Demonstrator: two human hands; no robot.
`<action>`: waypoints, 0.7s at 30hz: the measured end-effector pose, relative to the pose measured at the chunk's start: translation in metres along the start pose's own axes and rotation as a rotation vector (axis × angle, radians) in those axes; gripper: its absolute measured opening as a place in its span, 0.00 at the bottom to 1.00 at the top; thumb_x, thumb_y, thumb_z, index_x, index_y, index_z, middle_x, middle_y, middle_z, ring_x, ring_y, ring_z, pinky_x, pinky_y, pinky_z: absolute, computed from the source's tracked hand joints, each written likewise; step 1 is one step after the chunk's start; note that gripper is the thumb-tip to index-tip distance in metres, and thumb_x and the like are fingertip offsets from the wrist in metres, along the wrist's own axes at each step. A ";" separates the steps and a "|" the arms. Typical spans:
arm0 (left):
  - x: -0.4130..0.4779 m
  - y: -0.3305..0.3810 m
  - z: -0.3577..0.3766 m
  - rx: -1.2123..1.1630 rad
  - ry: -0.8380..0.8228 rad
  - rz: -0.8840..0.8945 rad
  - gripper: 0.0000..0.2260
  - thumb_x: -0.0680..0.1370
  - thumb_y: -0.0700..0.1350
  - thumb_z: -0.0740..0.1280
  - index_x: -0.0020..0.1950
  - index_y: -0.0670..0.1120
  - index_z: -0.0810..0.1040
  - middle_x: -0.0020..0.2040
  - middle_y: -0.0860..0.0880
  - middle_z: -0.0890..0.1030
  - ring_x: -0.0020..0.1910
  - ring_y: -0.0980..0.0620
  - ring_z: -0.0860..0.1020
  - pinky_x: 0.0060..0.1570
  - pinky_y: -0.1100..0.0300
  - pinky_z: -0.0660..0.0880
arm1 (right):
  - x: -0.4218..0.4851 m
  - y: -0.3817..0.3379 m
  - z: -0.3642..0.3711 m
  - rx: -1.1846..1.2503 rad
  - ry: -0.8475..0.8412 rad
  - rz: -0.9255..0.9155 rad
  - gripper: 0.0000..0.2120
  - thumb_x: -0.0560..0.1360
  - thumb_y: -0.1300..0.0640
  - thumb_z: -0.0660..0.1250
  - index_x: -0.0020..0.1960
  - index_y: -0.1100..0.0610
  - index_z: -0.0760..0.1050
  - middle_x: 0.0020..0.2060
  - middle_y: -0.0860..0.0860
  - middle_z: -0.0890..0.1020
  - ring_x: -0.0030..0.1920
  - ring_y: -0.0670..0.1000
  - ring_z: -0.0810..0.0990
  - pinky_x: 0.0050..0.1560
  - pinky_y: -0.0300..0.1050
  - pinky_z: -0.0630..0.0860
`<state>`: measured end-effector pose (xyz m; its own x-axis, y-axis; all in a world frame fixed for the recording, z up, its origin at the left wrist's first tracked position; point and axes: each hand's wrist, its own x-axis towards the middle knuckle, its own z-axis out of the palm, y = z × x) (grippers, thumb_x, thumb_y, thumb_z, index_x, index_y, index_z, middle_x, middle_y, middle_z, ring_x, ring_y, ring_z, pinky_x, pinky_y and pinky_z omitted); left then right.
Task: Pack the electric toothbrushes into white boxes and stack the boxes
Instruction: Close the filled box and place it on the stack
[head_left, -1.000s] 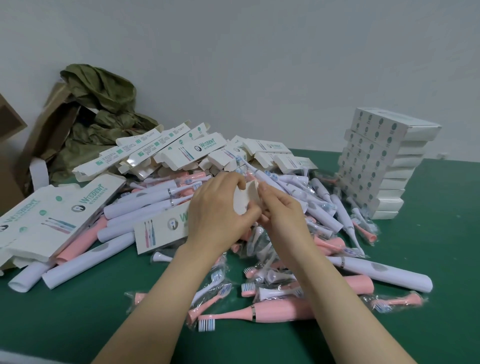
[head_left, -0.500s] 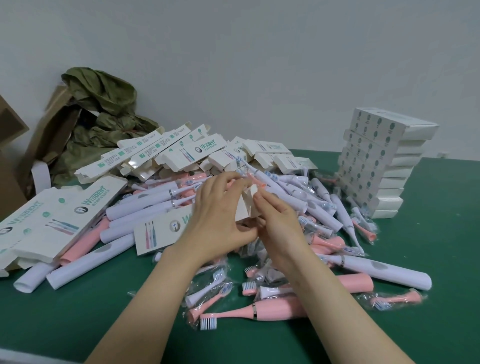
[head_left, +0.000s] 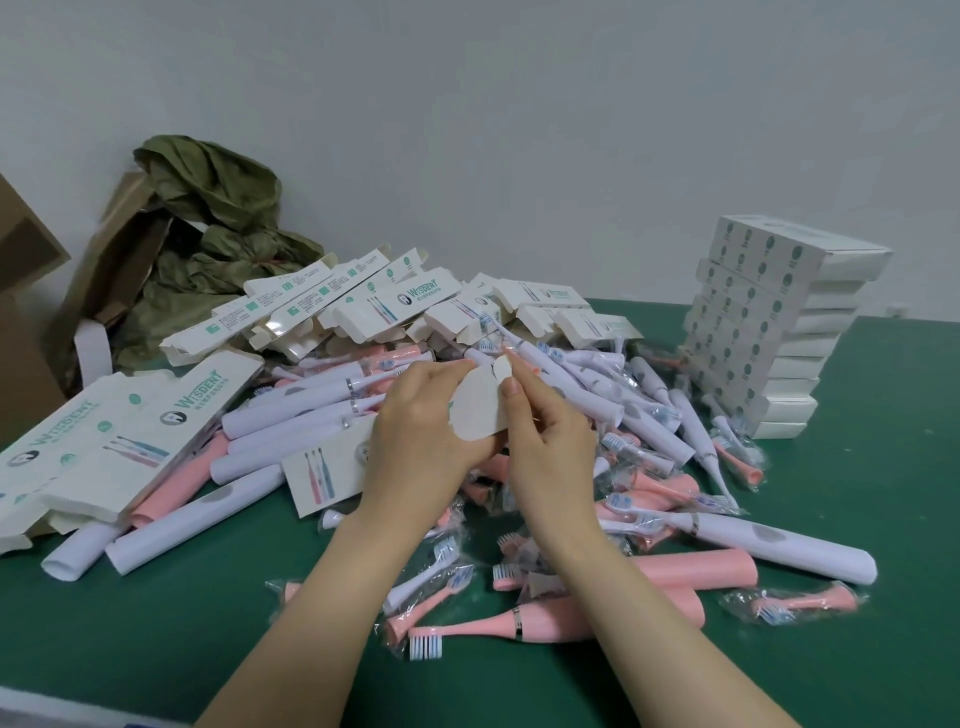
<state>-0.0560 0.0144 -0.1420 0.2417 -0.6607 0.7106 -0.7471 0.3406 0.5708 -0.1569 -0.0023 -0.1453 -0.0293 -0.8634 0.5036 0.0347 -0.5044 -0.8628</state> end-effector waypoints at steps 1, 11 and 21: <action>0.000 0.001 0.000 -0.007 -0.007 -0.003 0.23 0.65 0.41 0.77 0.60 0.45 0.80 0.52 0.47 0.78 0.54 0.49 0.76 0.52 0.65 0.69 | 0.001 -0.001 -0.001 0.066 -0.014 0.041 0.14 0.80 0.60 0.61 0.53 0.43 0.80 0.42 0.30 0.81 0.48 0.31 0.78 0.48 0.30 0.76; 0.000 0.002 0.003 -0.029 0.045 0.004 0.21 0.65 0.39 0.76 0.58 0.44 0.82 0.49 0.46 0.78 0.49 0.49 0.76 0.45 0.68 0.66 | 0.000 0.002 -0.002 -0.078 -0.113 0.006 0.16 0.81 0.57 0.59 0.67 0.53 0.73 0.52 0.29 0.74 0.54 0.29 0.74 0.56 0.30 0.70; 0.000 -0.014 0.000 0.064 -0.148 0.012 0.25 0.68 0.42 0.73 0.64 0.49 0.76 0.54 0.55 0.71 0.56 0.55 0.70 0.47 0.74 0.61 | -0.004 0.004 -0.002 -0.274 -0.176 -0.059 0.20 0.78 0.63 0.60 0.70 0.52 0.70 0.54 0.36 0.75 0.56 0.34 0.73 0.55 0.23 0.66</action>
<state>-0.0461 0.0097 -0.1503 0.1426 -0.7498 0.6462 -0.7882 0.3088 0.5323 -0.1587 -0.0012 -0.1509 0.1507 -0.8330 0.5324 -0.2322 -0.5533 -0.7999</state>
